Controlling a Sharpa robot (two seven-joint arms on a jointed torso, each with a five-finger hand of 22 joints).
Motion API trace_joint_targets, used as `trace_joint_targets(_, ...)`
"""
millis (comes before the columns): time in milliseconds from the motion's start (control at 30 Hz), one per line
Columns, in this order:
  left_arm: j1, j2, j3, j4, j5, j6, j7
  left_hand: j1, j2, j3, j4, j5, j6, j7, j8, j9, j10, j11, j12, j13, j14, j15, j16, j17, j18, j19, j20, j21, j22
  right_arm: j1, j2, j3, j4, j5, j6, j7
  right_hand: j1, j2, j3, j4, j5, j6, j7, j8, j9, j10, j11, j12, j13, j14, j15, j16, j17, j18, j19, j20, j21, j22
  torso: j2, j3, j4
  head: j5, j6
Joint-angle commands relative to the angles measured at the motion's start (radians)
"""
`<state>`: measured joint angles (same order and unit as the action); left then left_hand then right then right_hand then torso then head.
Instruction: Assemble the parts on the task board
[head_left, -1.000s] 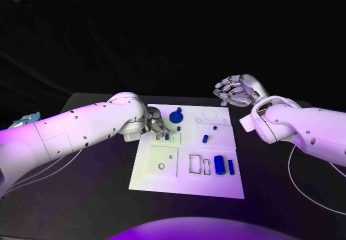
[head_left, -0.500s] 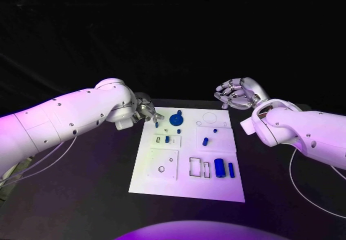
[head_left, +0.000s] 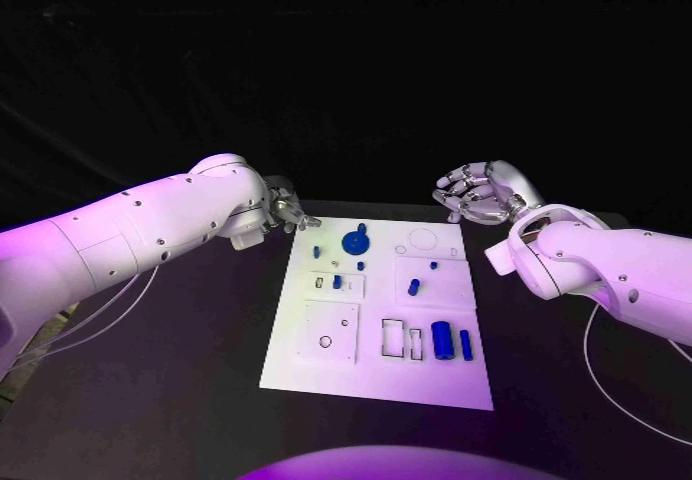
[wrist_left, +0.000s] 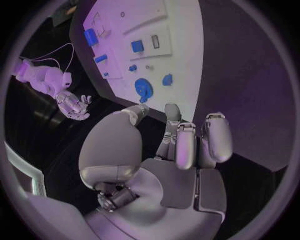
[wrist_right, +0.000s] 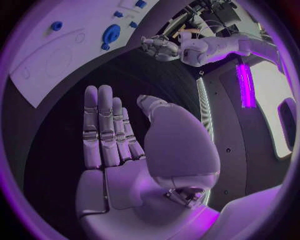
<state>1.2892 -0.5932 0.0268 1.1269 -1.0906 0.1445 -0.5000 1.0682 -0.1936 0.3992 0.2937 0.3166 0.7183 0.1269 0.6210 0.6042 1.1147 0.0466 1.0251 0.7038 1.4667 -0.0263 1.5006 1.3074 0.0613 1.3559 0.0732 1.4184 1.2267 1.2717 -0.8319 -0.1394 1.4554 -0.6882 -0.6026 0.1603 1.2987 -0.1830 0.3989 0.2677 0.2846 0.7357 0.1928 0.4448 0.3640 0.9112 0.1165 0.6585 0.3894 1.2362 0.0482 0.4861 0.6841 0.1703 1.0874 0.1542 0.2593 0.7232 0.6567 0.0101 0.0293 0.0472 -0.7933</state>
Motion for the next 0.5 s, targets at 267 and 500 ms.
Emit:
trace_joint_targets(267, -0.008, 0.059, -0.029, -0.082, -0.033, 0.072, 0.033, 0.007, -0.006, -0.018, -0.003, -0.015, 0.017, -0.001, -0.003, -0.009, 0.007, 0.000, 0.016, 0.013, 0.066, 0.008, 0.001, 0.134, 0.015, 0.001, 0.009, 0.000, 0.002, -0.002, 0.004, 0.000, -0.002, -0.002, 0.011, 0.006, -0.004, -0.001, -0.006, -0.001, 0.000, -0.006, 0.005, 0.005, -0.001, -0.003, 0.004, 0.000, -0.002, 0.004, 0.000, -0.003, 0.002, 0.011, 0.004, 0.001, -0.004, -0.001, 0.003, -0.0004, 0.0003, 0.003, -0.006)
trace_joint_targets(500, -0.013, 0.086, -0.041, -0.114, -0.017, 0.108, 0.041, 0.011, -0.006, -0.020, -0.003, -0.015, 0.020, -0.002, -0.002, -0.011, 0.009, -0.001, 0.020, 0.016, 0.067, 0.007, 0.002, 0.136, 0.015, 0.002, 0.008, 0.001, 0.004, -0.002, 0.007, 0.000, -0.003, -0.002, 0.010, 0.007, -0.003, -0.001, -0.006, -0.001, 0.000, -0.006, 0.005, 0.006, -0.001, -0.003, 0.004, 0.001, -0.002, 0.004, 0.000, -0.004, 0.002, 0.011, 0.005, 0.001, -0.005, -0.002, 0.001, 0.0007, -0.0010, 0.005, -0.009)
